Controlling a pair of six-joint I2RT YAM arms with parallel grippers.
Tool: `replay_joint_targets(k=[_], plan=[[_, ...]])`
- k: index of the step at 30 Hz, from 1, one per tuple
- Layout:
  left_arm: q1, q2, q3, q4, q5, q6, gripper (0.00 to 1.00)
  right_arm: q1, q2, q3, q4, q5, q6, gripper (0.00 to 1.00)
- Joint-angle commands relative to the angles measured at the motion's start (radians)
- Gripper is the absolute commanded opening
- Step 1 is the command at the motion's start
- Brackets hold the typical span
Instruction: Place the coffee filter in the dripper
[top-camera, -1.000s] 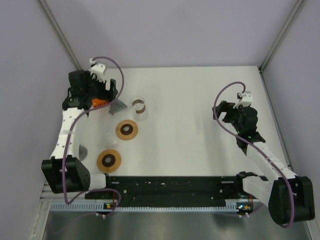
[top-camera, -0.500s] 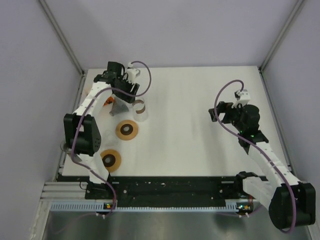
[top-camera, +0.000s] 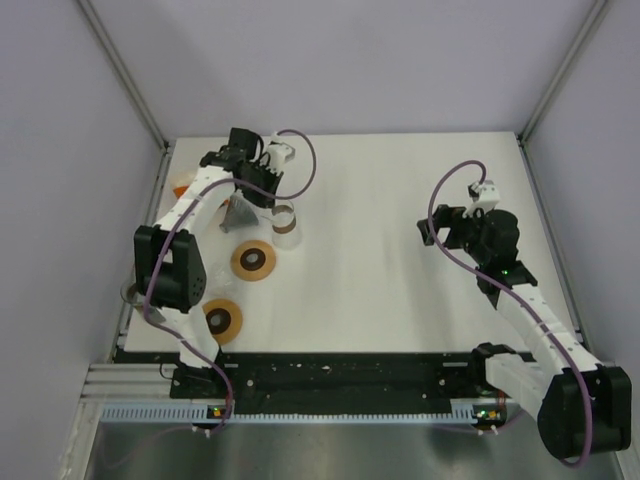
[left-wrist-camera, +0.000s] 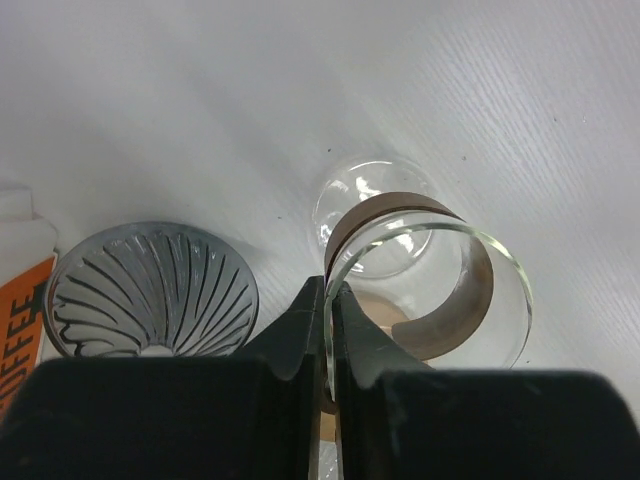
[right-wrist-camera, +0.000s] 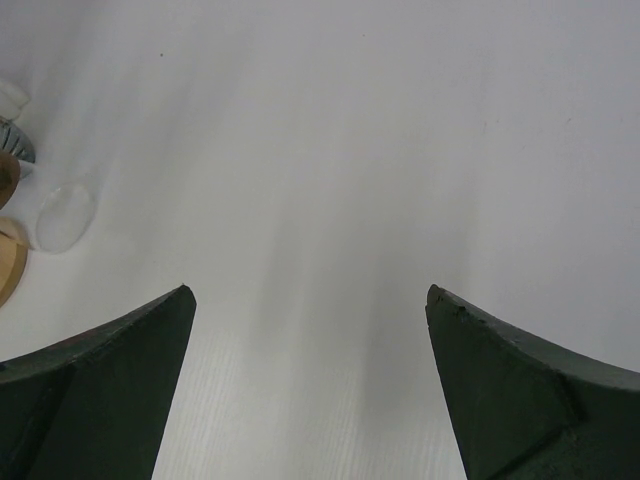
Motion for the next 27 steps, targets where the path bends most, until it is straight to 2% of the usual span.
replay_joint_targets(k=[1,2,7,13,18,22,27], plan=[[-0.027,-0.003,0.007,0.001,0.069,-0.024,0.03,-0.008,-0.032,0.054,-0.004,-0.007,-0.009,0.99],[-0.039,-0.003,0.012,-0.006,0.083,-0.03,0.0,-0.008,-0.038,0.054,-0.008,-0.006,-0.01,0.99],[-0.151,-0.001,0.004,-0.011,0.117,-0.065,0.0,-0.006,-0.046,0.08,-0.064,0.026,-0.001,0.99],[-0.315,0.003,-0.062,0.102,0.1,-0.128,0.0,-0.008,-0.071,0.118,-0.169,0.08,-0.007,0.99],[-0.364,0.042,-0.062,0.13,0.102,-0.182,0.0,-0.008,-0.109,0.112,-0.186,0.082,-0.012,0.99],[-0.373,0.033,-0.079,0.159,0.097,-0.168,0.17,-0.008,-0.114,0.112,-0.188,0.078,-0.012,0.99],[-0.375,0.019,-0.065,0.141,0.108,-0.147,0.23,-0.006,-0.114,0.123,-0.188,0.06,-0.009,0.99]])
